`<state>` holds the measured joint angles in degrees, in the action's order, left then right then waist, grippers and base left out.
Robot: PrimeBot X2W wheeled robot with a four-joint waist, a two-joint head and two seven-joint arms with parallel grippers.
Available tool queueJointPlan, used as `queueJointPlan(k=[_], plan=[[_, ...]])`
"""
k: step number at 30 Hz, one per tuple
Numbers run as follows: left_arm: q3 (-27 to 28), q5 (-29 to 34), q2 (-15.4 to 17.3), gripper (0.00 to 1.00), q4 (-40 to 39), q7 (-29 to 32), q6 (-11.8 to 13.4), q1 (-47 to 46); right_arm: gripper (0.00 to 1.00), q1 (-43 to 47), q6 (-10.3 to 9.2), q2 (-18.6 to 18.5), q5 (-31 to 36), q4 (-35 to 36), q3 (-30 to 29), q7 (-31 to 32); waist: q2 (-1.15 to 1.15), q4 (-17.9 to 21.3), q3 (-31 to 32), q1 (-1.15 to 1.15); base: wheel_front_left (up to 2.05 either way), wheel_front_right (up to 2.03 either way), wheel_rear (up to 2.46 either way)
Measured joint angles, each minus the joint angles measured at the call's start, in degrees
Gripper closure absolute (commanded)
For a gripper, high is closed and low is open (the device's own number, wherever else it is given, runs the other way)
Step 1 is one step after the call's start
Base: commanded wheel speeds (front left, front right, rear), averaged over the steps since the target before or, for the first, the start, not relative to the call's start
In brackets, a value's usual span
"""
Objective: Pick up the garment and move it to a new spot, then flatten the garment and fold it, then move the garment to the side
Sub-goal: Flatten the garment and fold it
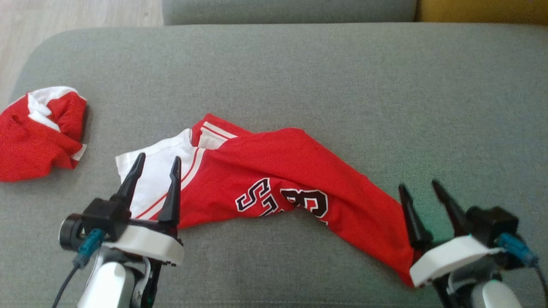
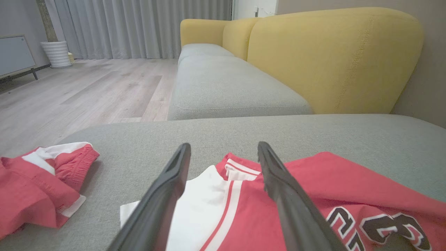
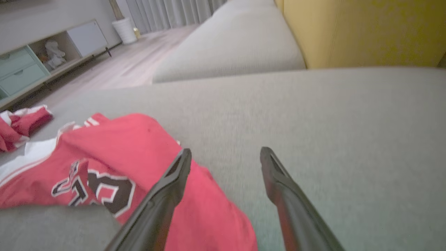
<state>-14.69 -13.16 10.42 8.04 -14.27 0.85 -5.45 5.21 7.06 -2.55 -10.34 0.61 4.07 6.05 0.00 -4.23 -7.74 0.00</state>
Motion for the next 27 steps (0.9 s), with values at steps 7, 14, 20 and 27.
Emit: queueJointPlan(k=[7,14,20,27], plan=[[-1.2,0.5,0.1,0.0,-0.2,0.6,0.7,1.9,0.0,-3.0,0.0,0.0,2.8,1.4,-0.5,-3.7,0.0,-0.4,2.7,0.0,0.0,0.0,0.0],[-1.7,0.5,0.3,0.0,-0.7,1.5,0.7,4.3,0.0,-3.0,0.0,0.0,4.2,1.5,-1.0,-4.1,0.0,-0.7,4.7,0.0,0.0,0.0,0.0],[-1.9,0.5,0.8,0.0,-1.5,2.0,1.2,4.3,0.0,-3.0,0.0,0.0,3.9,1.5,-1.3,-4.1,0.0,-0.8,4.7,0.0,0.0,0.0,0.0],[-1.8,0.5,1.1,0.0,-2.0,2.1,1.7,4.3,0.0,-2.9,0.0,0.0,2.7,1.3,-1.6,-4.6,0.0,-0.5,4.6,0.0,0.0,0.0,0.0]])
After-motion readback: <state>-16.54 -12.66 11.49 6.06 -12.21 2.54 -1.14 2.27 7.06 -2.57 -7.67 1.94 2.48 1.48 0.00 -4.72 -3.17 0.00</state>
